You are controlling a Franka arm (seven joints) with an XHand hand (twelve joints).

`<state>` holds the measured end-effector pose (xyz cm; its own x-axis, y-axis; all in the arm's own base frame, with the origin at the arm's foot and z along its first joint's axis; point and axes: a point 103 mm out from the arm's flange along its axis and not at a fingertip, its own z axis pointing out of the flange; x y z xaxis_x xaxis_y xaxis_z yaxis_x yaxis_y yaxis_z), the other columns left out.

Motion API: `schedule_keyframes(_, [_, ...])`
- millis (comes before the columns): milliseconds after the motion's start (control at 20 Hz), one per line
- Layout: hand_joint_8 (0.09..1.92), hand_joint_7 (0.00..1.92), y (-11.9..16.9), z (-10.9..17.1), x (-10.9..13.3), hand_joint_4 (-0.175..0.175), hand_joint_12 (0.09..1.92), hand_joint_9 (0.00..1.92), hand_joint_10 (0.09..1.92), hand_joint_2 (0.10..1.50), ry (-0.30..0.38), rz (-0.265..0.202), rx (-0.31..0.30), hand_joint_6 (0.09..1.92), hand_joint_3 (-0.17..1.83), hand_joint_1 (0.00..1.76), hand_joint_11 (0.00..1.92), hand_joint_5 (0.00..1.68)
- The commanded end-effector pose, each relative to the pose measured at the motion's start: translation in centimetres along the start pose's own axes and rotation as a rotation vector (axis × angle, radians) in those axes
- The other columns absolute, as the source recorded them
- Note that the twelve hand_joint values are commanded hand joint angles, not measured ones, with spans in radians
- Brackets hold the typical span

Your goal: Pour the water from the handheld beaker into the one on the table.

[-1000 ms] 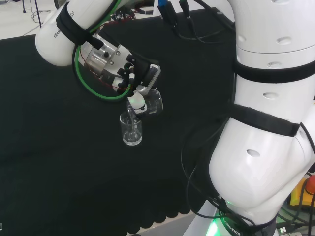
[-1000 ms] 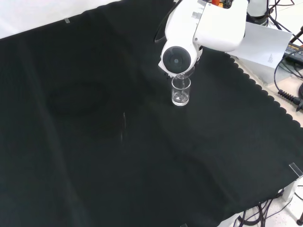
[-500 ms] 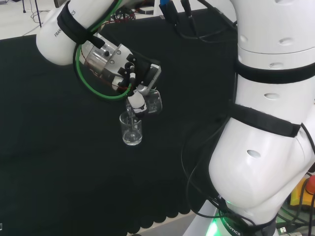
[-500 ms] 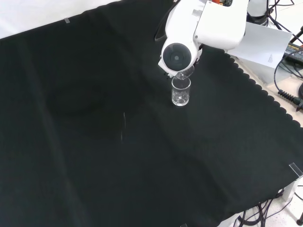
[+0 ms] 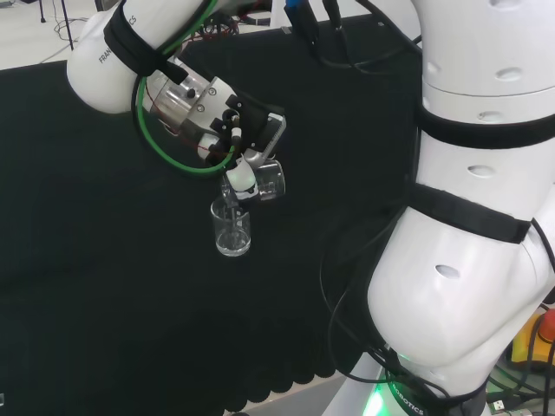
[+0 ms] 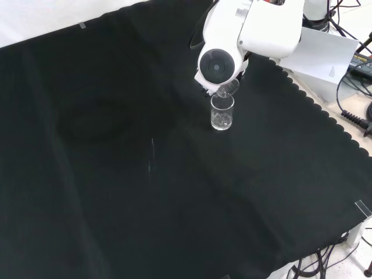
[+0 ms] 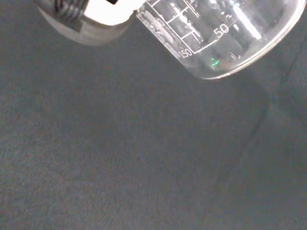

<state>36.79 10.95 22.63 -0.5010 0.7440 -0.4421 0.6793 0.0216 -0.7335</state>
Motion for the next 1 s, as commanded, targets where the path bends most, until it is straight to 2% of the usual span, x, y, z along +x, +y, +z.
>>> schedule_keyframes(50, [0.81, 1.21, -0.3, 0.1, -0.4, -0.114, 1.06, 1.36, 1.02, 1.15, 0.03, -0.02, -0.051, 1.09, -0.17, 1.27, 1.17, 0.93])
schedule_keyframes(250, [0.81, 1.21, -0.7, 0.3, -0.9, -0.112, 1.06, 1.36, 1.02, 1.15, 0.067, -0.042, -0.107, 1.09, -0.17, 1.27, 1.16, 0.93])
schedule_keyframes(400, [0.81, 1.22, -0.9, 0.6, -1.6, -0.112, 1.06, 1.36, 1.02, 1.15, 0.114, -0.085, -0.136, 1.09, -0.17, 1.27, 1.16, 0.93])
schedule_keyframes(650, [0.8, 1.22, -1.3, 0.9, -2.6, -0.109, 1.05, 1.35, 1.01, 1.15, 0.169, -0.11, -0.187, 1.09, -0.17, 1.27, 1.16, 0.93])
schedule_keyframes(750, [0.8, 1.22, -1.4, 1.0, -3.0, -0.109, 1.05, 1.35, 1.01, 1.15, 0.196, -0.123, -0.23, 1.09, -0.17, 1.27, 1.15, 0.93])
schedule_keyframes(1000, [0.8, 1.22, -1.3, 1.6, -3.7, -0.108, 1.04, 1.34, 1.01, 1.15, 0.303, -0.179, -0.387, 1.09, -0.17, 1.27, 1.15, 0.93])
